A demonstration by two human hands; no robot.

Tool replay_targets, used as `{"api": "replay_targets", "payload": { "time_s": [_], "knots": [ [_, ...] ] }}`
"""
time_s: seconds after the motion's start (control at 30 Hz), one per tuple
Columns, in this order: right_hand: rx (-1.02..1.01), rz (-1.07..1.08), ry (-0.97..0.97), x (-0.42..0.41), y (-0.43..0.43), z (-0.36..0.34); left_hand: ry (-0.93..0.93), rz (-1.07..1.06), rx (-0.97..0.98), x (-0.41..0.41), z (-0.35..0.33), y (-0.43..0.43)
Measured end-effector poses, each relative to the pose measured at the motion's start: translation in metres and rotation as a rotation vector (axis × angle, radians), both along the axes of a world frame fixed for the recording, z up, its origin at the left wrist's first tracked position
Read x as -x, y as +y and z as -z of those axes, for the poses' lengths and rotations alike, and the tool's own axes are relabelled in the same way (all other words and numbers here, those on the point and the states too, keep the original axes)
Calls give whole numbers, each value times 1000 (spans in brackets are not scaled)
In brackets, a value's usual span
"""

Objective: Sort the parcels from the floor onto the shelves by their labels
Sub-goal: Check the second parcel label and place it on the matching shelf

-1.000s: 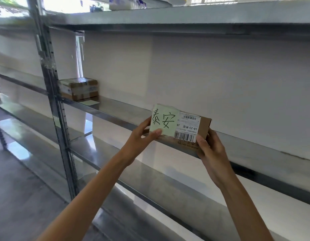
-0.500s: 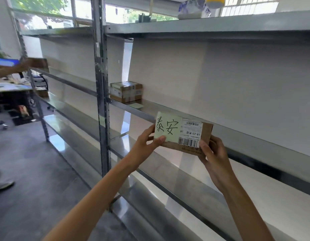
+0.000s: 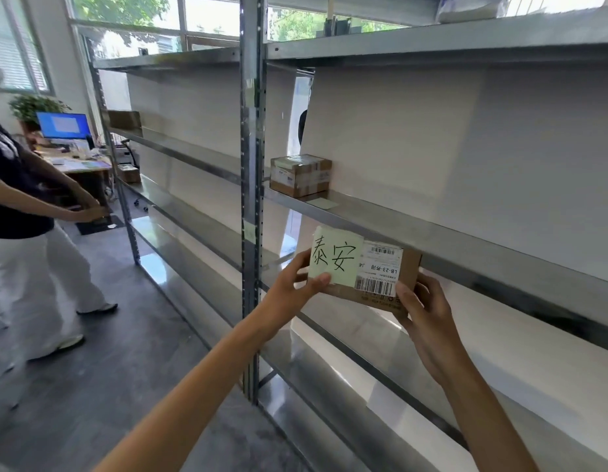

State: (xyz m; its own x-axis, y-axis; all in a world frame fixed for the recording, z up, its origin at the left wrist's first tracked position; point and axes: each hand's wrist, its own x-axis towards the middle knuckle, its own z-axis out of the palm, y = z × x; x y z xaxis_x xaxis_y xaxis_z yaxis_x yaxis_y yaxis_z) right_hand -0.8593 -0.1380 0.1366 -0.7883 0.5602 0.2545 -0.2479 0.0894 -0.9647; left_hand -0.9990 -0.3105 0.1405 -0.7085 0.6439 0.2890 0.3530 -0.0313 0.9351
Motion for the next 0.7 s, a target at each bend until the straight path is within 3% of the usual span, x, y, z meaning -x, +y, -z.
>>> {"api": "replay_targets", "payload": {
  "time_s": [0.7],
  "knots": [
    [2, -85, 22, 148, 40, 0, -39, -93, -19, 125, -9, 22]
  ]
}}
